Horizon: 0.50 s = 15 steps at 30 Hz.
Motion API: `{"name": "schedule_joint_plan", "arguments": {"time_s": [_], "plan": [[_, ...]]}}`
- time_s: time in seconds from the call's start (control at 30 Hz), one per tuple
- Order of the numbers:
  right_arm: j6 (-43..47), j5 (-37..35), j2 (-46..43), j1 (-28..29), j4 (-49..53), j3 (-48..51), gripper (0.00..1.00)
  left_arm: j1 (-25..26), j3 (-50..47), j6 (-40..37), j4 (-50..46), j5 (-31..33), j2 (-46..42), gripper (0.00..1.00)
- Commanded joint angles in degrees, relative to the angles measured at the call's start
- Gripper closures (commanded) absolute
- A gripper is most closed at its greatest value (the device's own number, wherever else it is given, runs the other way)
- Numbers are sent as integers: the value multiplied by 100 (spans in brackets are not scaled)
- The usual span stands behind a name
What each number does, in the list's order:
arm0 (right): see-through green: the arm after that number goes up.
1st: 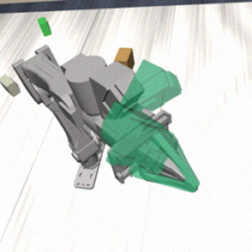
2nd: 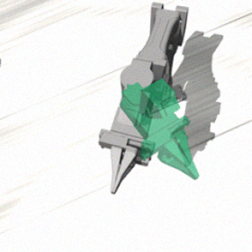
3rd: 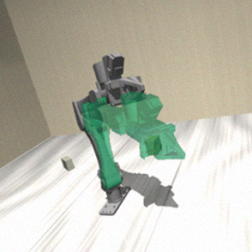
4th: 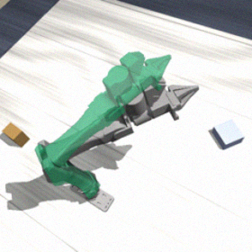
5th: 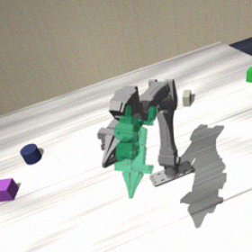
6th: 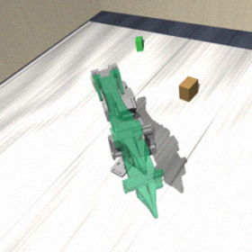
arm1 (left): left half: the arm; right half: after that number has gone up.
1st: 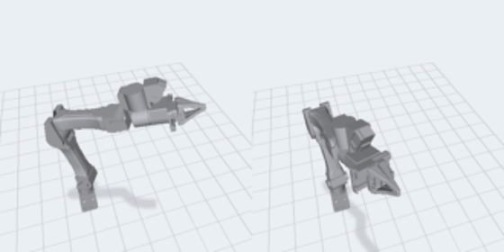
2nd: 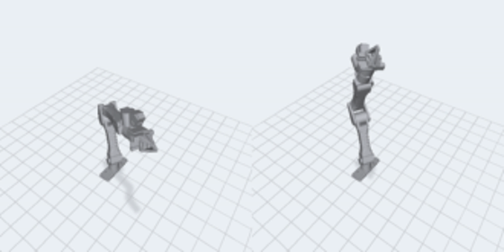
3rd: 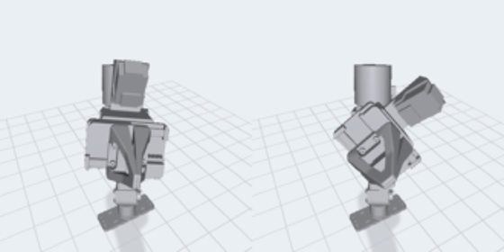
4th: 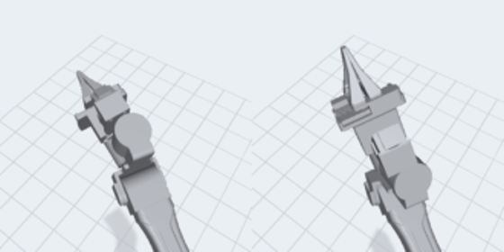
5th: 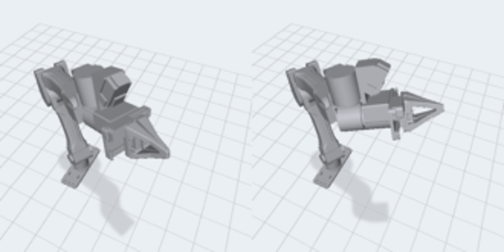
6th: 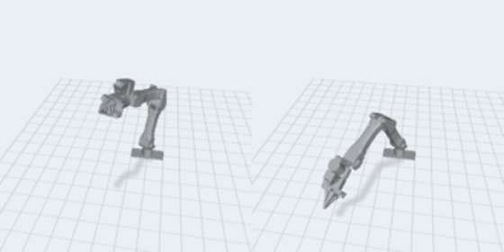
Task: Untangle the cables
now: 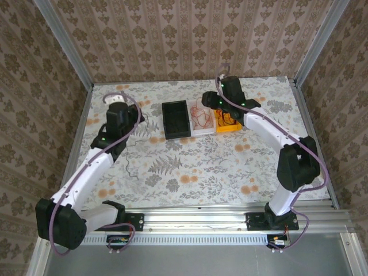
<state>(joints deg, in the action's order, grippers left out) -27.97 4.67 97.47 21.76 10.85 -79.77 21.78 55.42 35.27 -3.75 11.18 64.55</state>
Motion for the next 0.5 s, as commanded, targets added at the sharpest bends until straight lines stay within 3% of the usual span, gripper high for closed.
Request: {"name": "schedule_joint_plan", "arguments": {"time_s": [0.0,0.27,0.47], "plan": [[-127,-138,-236,26,-114,424,53,52,659,-327,320,-360,66,100],[-230,-202,-387,-58,-195,718,53,209,2297,-425,964,-1226,1046,100],[-202,-211,-415,-119,-198,706,53,405,2991,-651,1279,-1460,1695,100]]}}
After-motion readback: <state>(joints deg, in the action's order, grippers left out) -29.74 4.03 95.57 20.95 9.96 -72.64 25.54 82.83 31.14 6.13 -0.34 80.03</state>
